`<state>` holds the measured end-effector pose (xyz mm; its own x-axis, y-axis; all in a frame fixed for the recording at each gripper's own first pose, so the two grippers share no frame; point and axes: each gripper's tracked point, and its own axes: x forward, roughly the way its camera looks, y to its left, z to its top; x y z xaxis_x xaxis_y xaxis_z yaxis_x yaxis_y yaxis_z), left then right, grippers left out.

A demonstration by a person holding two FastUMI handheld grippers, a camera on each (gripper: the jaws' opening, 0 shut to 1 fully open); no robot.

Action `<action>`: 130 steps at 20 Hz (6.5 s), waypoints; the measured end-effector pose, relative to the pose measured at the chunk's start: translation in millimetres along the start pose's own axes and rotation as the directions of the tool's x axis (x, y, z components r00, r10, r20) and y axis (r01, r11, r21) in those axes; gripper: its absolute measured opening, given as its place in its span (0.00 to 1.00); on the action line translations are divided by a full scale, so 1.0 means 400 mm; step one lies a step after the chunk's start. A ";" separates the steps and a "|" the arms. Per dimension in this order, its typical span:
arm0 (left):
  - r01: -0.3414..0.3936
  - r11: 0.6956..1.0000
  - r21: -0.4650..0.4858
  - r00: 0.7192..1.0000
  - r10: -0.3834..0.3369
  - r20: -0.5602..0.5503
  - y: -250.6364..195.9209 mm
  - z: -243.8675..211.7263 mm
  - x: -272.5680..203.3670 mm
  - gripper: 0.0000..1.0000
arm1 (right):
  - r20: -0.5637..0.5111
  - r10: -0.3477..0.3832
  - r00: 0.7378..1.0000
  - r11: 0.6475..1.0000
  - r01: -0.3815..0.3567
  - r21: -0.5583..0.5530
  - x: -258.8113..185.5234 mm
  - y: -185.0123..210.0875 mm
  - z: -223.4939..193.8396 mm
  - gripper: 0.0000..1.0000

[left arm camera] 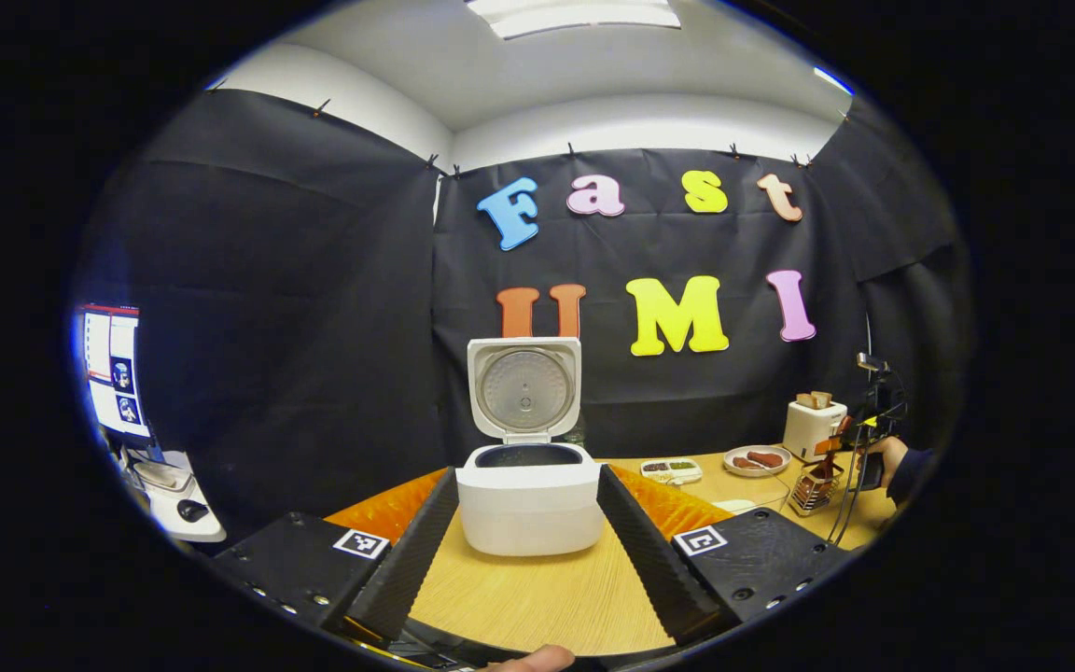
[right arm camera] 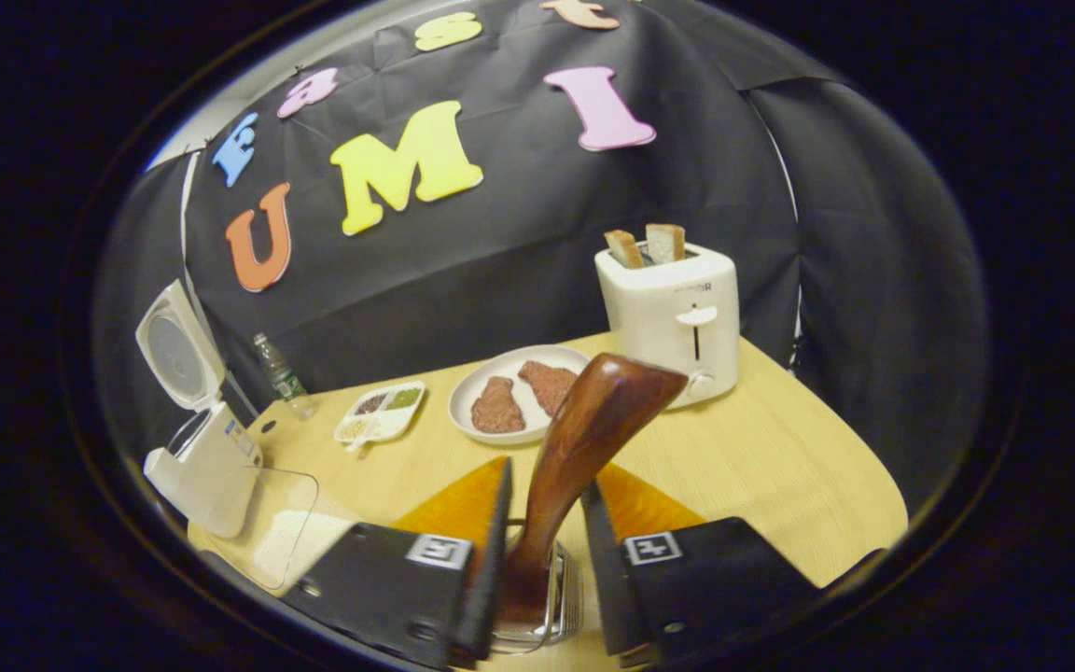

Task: Close the left gripper, press the button to open the rice cooker; take a wooden spoon from the chopstick holder with the right hand, scoop a spoonful of rice and pour it into the rice cooker, then put the wooden spoon back into the chopstick holder.

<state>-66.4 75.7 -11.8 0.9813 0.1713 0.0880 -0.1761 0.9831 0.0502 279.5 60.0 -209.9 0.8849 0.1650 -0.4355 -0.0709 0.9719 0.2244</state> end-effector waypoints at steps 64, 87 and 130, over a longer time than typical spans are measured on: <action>0.046 0.999 -0.023 0.998 -0.047 -0.048 0.130 -0.093 -0.075 0.94 | -0.114 0.343 0.932 0.893 -0.286 0.348 -0.076 0.686 -0.272 0.12; 0.021 1.000 0.023 0.997 -0.020 -0.079 0.083 -0.038 -0.011 0.95 | 0.227 0.619 0.752 0.227 -0.447 0.865 -0.186 0.546 -0.028 0.11; -0.250 0.968 0.004 0.961 0.249 -0.122 0.324 -0.008 -0.049 0.94 | -0.086 0.606 0.791 0.795 -0.607 0.013 0.031 1.487 0.068 0.12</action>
<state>-108.1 199.9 -10.2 0.9085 0.4172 -0.0246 -0.4164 0.9087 0.0307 260.9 635.4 -58.2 0.6173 0.7337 -0.2839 -0.5875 0.6699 0.4540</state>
